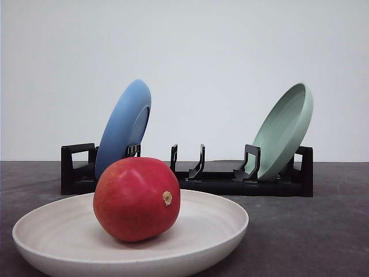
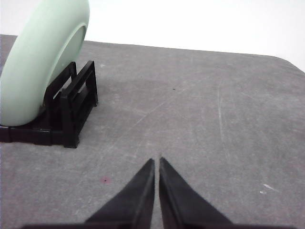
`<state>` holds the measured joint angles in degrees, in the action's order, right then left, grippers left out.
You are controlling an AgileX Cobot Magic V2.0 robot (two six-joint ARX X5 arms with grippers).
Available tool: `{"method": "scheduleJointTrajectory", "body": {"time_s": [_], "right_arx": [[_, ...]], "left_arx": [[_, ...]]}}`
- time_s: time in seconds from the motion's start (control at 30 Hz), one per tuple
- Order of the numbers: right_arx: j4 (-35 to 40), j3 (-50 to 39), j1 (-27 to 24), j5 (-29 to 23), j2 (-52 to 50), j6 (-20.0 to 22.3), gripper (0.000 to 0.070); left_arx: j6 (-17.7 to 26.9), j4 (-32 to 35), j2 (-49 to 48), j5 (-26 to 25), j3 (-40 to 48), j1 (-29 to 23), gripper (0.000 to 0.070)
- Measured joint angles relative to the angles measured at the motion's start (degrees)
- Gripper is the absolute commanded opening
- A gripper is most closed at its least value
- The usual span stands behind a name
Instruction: Place pomegranate in white plate
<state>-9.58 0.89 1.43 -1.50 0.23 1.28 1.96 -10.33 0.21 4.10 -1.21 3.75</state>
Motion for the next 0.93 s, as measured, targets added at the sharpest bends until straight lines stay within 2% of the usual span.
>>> {"method": "scheduleJointTrajectory", "body": {"time_s": [0.93], "right_arx": [[0.0, 0.0, 0.0, 0.0, 0.0, 0.0, 0.001]], "left_arx": [[0.0, 0.0, 0.0, 0.0, 0.0, 0.0, 0.0]]}}
